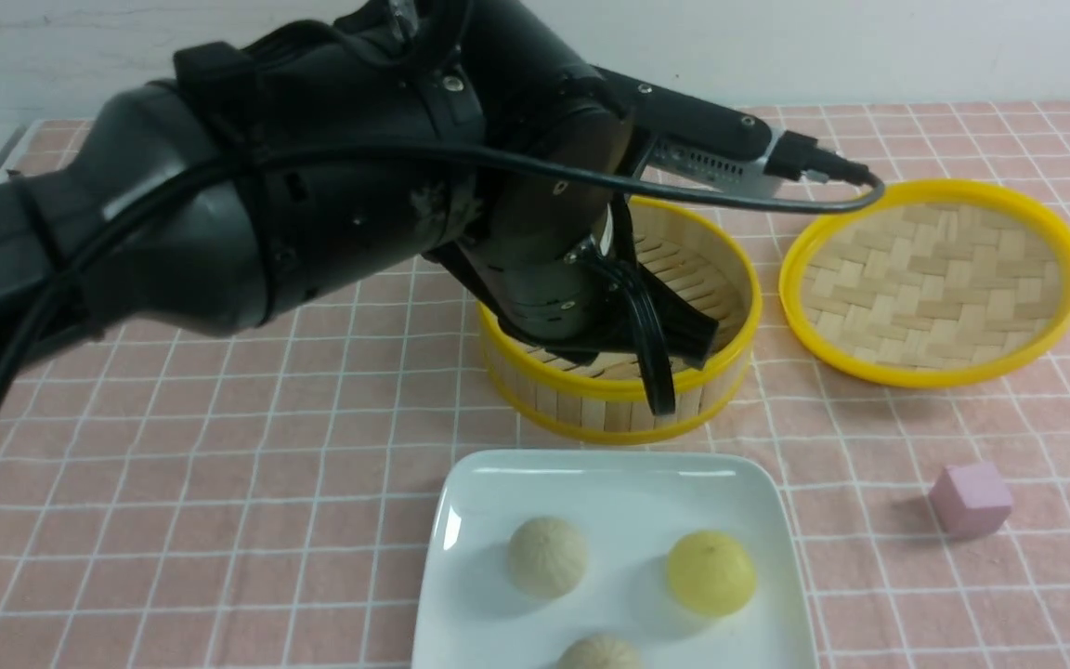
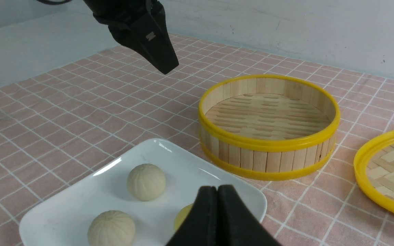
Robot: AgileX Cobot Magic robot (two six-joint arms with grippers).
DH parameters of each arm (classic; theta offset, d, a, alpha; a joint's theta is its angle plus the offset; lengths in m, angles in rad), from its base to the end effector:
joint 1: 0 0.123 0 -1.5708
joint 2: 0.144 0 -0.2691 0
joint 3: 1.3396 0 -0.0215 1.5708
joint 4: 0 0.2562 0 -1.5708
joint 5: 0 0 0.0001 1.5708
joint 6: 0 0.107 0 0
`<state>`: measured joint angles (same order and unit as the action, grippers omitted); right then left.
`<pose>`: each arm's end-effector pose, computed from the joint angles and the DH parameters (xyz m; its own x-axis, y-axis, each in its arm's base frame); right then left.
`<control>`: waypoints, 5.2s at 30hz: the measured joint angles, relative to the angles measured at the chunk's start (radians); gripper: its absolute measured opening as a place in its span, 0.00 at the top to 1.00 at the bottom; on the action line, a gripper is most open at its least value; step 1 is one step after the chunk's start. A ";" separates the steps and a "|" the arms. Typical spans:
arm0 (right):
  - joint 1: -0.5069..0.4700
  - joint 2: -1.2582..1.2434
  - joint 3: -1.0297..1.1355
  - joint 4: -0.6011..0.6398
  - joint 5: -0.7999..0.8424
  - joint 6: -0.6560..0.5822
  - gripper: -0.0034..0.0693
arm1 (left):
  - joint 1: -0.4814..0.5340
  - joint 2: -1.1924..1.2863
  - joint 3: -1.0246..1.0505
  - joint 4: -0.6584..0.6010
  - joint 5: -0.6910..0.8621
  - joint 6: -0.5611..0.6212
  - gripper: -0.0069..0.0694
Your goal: Put the steamed buns into the plate on the pink tablecloth.
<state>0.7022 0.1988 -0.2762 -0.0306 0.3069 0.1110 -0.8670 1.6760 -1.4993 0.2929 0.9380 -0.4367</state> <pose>0.0783 0.0649 0.2614 -0.1600 -0.0283 -0.9867 -0.6279 0.7742 0.0796 0.2643 -0.2728 0.2943 -0.6985 0.4362 -0.5673 0.4979 0.8656 0.0525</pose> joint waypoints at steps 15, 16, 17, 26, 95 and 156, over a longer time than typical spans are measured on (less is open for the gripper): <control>-0.138 -0.111 0.115 0.000 0.001 0.000 0.94 | 0.000 0.000 0.000 -0.002 0.006 -0.011 0.87; -0.203 -0.134 0.155 0.000 0.002 0.001 0.93 | 0.000 0.000 0.000 -0.002 0.006 -0.027 0.87; -0.243 -0.150 0.182 0.000 0.004 0.001 0.93 | 0.000 0.000 0.000 -0.002 0.006 -0.033 0.87; -0.526 -0.208 0.296 -0.002 0.044 0.002 0.93 | 0.000 -0.082 0.000 0.015 0.049 -0.041 0.87; -0.657 -0.208 0.290 -0.003 0.079 0.002 0.80 | 0.195 -1.117 0.987 -0.293 -0.554 0.187 0.82; -0.657 -0.208 0.290 -0.003 0.079 0.002 0.69 | 0.892 -1.688 1.524 -0.147 -0.565 0.134 0.76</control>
<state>0.0447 -0.0097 0.0139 -0.0337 0.3861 0.1129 0.0254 -0.0117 0.0250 0.1462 0.3735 -0.3026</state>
